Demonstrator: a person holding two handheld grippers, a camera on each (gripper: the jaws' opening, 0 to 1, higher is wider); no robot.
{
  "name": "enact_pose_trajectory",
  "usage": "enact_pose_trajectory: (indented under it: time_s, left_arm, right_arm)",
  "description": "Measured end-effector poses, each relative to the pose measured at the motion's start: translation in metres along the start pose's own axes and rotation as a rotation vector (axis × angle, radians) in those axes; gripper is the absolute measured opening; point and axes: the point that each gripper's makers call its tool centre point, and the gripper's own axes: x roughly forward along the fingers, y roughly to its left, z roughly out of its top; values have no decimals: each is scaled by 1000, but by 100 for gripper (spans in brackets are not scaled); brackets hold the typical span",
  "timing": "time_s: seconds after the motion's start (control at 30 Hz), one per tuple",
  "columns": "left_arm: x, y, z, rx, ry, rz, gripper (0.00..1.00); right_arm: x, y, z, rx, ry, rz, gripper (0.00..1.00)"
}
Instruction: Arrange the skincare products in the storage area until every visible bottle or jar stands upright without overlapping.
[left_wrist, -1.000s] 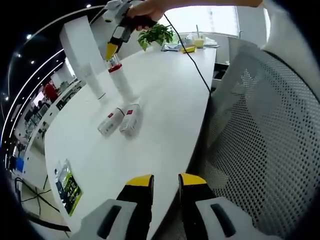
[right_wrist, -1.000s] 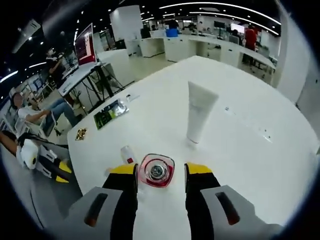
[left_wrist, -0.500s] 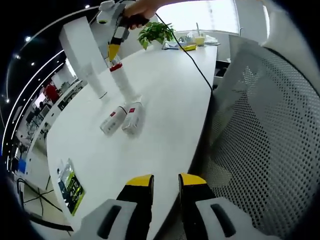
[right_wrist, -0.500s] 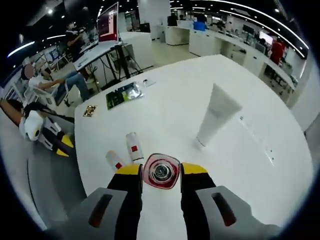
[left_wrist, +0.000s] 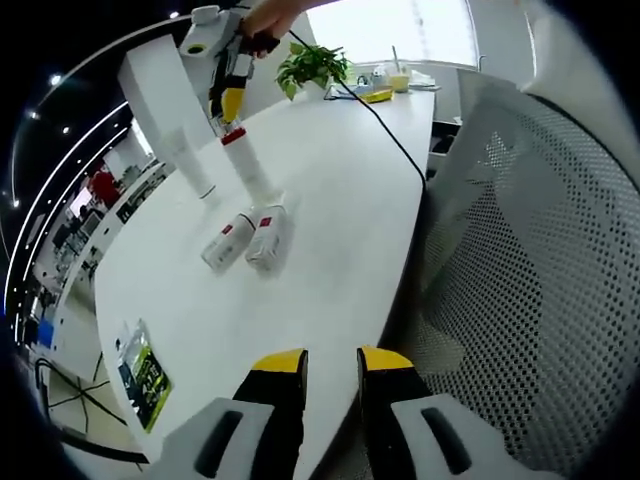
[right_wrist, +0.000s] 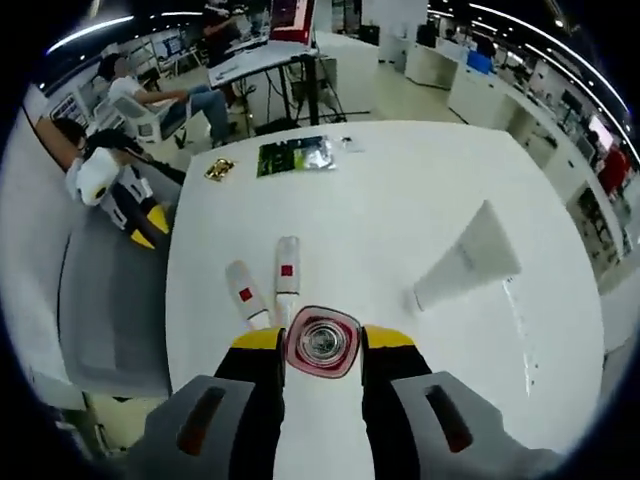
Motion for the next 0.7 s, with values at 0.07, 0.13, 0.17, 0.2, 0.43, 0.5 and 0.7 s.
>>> enact_pose_trajectory:
  time_s: [0.07, 0.13, 0.17, 0.2, 0.43, 0.5, 0.7]
  left_arm:
    - [0, 1, 0, -1, -3, 3, 20]
    - [0, 1, 0, -2, -3, 4, 20]
    - [0, 1, 0, -3, -2, 4, 20]
    - [0, 1, 0, -3, -3, 5, 20]
    - [-1, 3, 1, -2, -10, 15, 20]
    - [-1, 3, 2, -2, -10, 14, 20]
    - [-1, 2, 2, 1, -10, 11, 20]
  right_arm:
    - [0, 1, 0, -65, 16, 16, 26]
    - [1, 3, 0, -125, 30, 36, 26]
    - [1, 3, 0, -135, 38, 43, 26]
    - [1, 3, 0, -176, 53, 55, 26]
    - [2, 1, 0, -263, 81, 68, 27]
    - [1, -1, 1, -254, 68, 39, 31]
    - [-16, -15, 12, 29, -205, -89, 46]
